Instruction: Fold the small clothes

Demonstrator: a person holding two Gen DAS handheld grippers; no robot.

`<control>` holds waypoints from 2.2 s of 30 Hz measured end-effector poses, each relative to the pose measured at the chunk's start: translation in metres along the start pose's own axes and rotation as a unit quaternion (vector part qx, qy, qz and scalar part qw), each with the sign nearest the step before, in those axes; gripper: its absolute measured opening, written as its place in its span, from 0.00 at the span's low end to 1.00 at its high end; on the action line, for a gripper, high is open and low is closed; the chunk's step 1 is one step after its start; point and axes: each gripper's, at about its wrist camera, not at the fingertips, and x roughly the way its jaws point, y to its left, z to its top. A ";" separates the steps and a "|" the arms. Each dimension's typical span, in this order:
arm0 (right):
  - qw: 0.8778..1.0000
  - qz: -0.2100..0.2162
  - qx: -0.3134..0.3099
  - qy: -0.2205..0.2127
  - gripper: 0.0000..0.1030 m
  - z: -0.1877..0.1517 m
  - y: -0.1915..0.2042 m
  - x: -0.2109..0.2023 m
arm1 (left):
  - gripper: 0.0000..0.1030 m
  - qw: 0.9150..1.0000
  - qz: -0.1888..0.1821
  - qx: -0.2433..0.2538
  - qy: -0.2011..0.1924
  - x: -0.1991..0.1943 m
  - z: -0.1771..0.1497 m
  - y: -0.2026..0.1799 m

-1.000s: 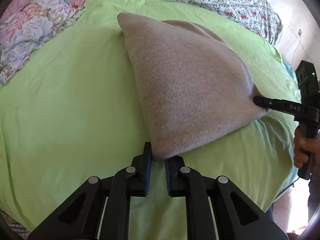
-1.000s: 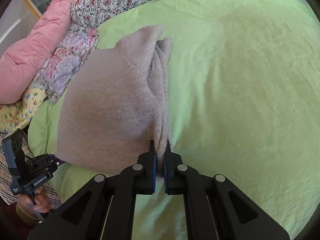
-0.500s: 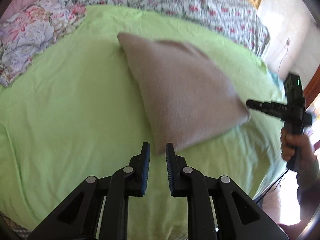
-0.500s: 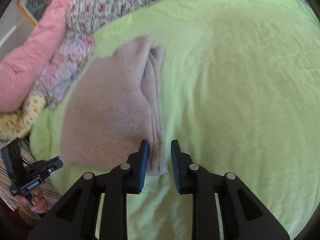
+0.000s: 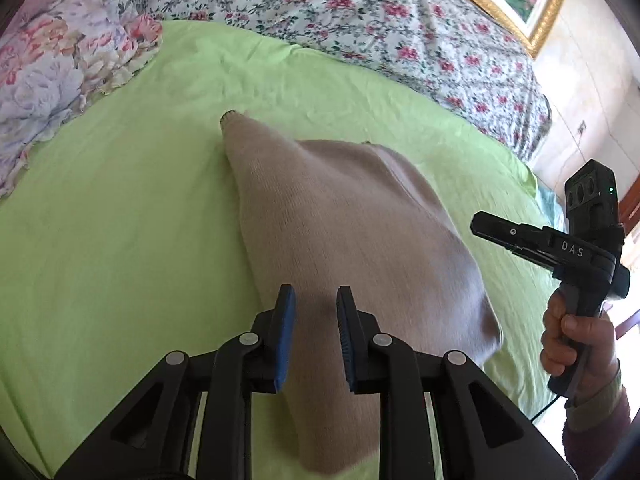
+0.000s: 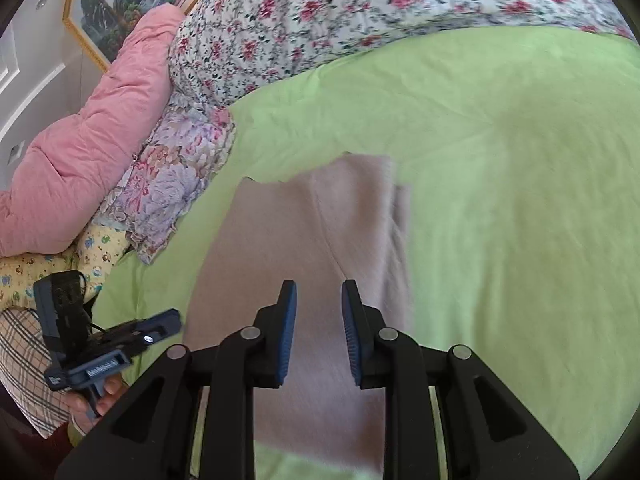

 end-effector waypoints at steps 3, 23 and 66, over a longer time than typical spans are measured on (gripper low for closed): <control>1.000 0.002 -0.007 0.008 0.24 0.015 0.005 0.020 | 0.21 1.000 -0.008 -0.010 -0.005 0.007 0.016 0.005; 0.999 -0.011 0.005 0.044 0.16 0.043 -0.027 0.091 | 0.21 1.000 0.015 -0.018 0.013 0.075 0.062 0.016; 0.997 -0.059 -0.009 0.046 0.19 -0.113 -0.016 -0.018 | 0.21 0.998 -0.028 0.009 0.048 0.003 -0.106 -0.025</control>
